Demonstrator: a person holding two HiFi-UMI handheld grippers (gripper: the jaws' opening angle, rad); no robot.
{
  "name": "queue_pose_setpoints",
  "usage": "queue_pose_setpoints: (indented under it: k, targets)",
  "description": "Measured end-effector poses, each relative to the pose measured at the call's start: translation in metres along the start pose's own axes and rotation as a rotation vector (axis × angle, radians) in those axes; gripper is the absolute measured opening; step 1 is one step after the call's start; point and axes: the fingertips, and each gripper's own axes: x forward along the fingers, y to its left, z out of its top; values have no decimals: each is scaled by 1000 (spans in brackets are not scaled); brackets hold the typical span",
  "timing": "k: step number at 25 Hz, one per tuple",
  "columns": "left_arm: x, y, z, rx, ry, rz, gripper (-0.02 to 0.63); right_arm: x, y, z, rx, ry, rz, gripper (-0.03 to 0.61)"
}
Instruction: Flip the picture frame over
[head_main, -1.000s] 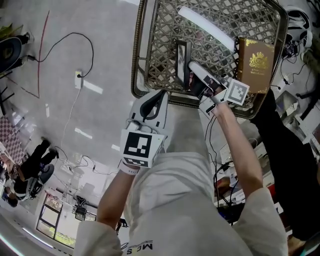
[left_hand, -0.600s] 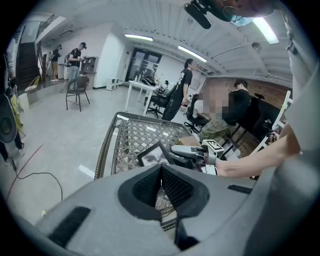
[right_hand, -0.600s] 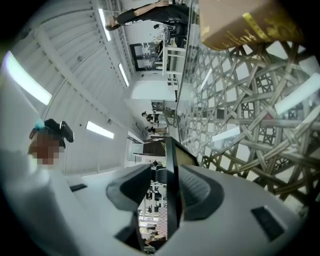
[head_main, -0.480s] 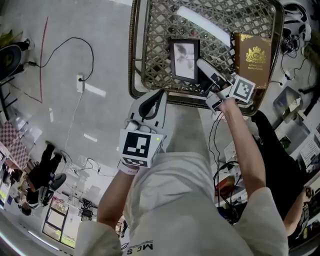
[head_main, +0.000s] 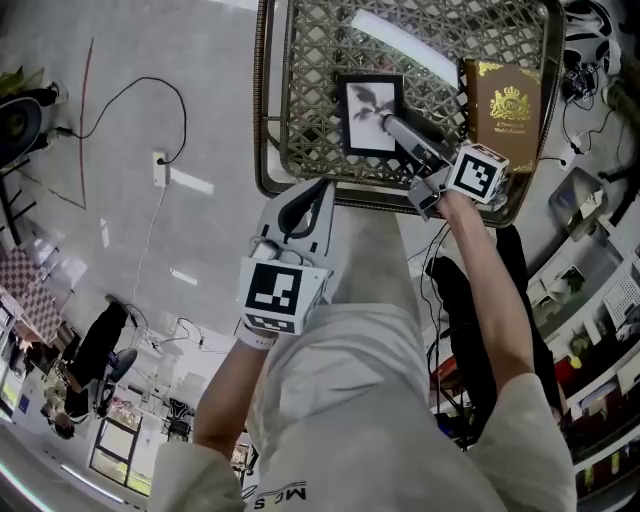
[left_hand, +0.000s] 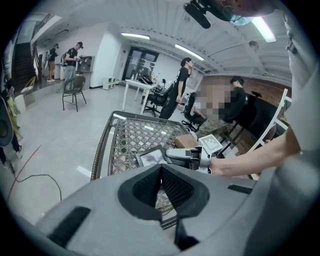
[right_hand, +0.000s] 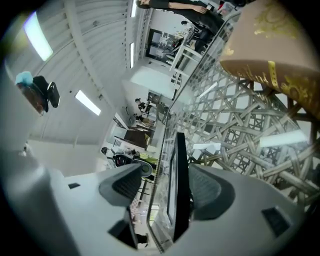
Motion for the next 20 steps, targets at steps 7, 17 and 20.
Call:
queue_pose_setpoints:
  k: [7, 17, 20]
  targets:
    - [-4, 3, -3, 1, -4, 1, 25, 5, -9, -9, -137, 66, -95, 276]
    - [-9, 8, -4, -11, -14, 18, 25, 5, -27, -24, -366, 201, -258, 278]
    - [-10, 9, -4, -11, -18, 20, 25, 5, -32, -31, -483, 268, -319, 278]
